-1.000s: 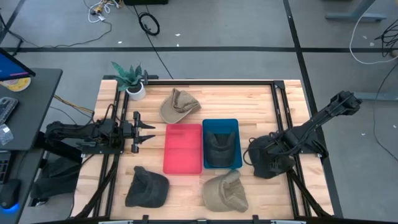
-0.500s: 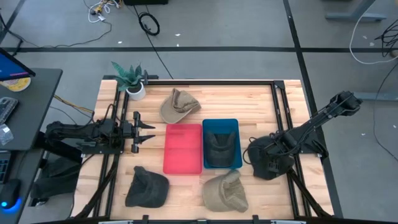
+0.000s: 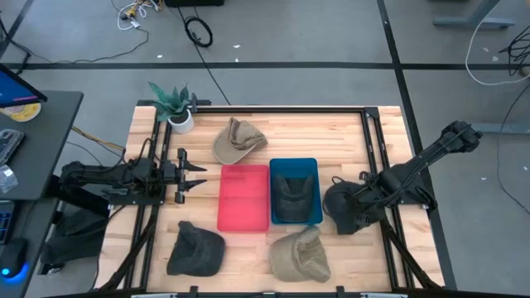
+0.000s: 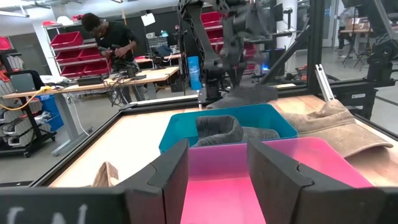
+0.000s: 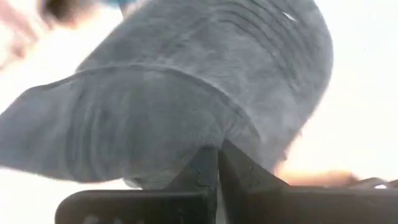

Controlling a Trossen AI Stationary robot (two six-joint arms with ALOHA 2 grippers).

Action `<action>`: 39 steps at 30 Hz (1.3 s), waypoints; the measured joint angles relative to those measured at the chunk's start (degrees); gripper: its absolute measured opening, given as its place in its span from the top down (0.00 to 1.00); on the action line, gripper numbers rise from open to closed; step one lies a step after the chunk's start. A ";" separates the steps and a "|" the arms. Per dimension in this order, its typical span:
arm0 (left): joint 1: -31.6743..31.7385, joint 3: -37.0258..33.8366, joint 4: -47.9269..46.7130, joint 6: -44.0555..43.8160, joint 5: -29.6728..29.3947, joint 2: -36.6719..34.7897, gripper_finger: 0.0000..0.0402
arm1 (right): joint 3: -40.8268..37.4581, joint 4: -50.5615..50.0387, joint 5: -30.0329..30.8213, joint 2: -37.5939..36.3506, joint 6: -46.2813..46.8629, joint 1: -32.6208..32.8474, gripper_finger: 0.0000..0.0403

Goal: Pick & Place hat
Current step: Put the top black cap into the blue bin

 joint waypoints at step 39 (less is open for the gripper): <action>0.00 0.02 -0.02 0.00 -0.02 0.02 0.59 | 18.97 27.02 12.05 14.11 -9.11 -19.96 1.00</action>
